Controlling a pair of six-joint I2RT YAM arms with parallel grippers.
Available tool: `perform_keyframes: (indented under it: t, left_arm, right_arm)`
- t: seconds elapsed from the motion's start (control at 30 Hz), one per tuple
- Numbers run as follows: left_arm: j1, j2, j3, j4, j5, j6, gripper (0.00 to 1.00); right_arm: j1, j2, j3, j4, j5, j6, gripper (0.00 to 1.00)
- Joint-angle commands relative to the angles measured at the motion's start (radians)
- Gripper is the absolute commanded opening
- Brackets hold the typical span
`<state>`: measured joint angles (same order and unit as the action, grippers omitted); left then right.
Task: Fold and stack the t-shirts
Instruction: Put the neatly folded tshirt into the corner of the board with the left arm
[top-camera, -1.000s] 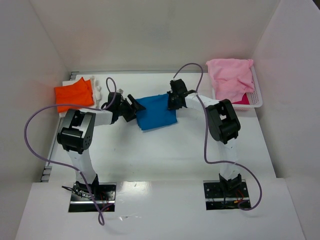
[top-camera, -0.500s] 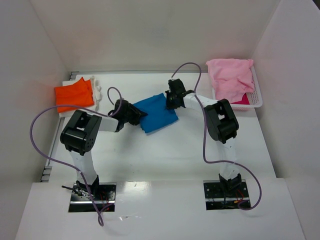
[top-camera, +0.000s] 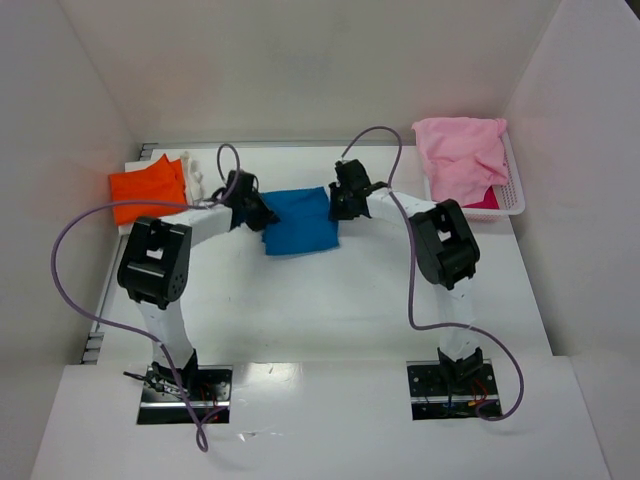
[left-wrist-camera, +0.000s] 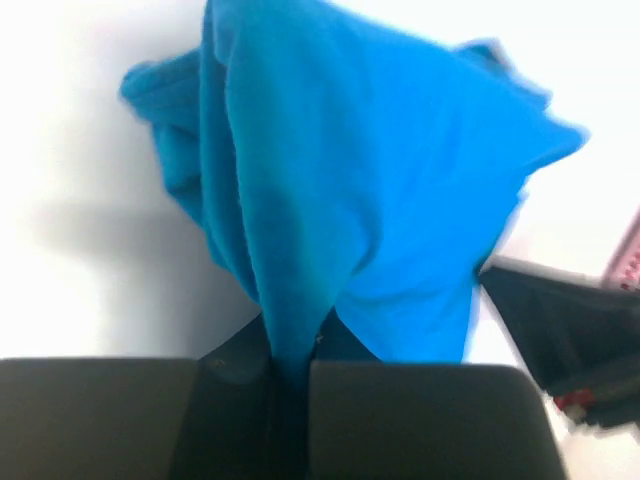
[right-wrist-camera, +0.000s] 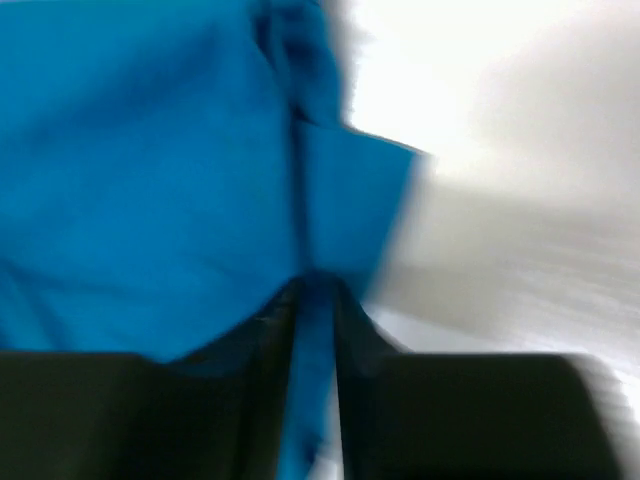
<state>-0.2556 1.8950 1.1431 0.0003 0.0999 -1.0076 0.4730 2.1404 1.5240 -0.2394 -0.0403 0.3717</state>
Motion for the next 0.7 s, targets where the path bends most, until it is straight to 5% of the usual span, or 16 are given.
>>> perform_keyframes:
  t: [0.0, 0.03, 0.17, 0.3, 0.67]
  left_arm:
    - [0.105, 0.009, 0.248, -0.311, -0.086, 0.288, 0.00]
    - [0.121, 0.048, 0.301, -0.355, -0.090, 0.339, 0.00]
    - [0.186, 0.113, 0.458, -0.505, -0.196, 0.473, 0.00]
    - [0.236, 0.157, 0.557, -0.597, -0.283, 0.570, 0.00]
    - [0.320, 0.199, 0.741, -0.675, -0.451, 0.681, 0.00]
  right_arm:
    - [0.013, -0.133, -0.025, -0.034, 0.017, -0.007, 0.37]
    - [0.013, -0.167, -0.031, -0.034, 0.010, 0.001, 0.57]
    - [0.013, -0.289, -0.031, -0.036, -0.030, 0.001, 0.89]
    - [0.013, -0.348, -0.035, -0.054, -0.043, 0.001, 1.00]
    - [0.013, -0.436, -0.164, -0.054, -0.076, 0.012, 1.00]
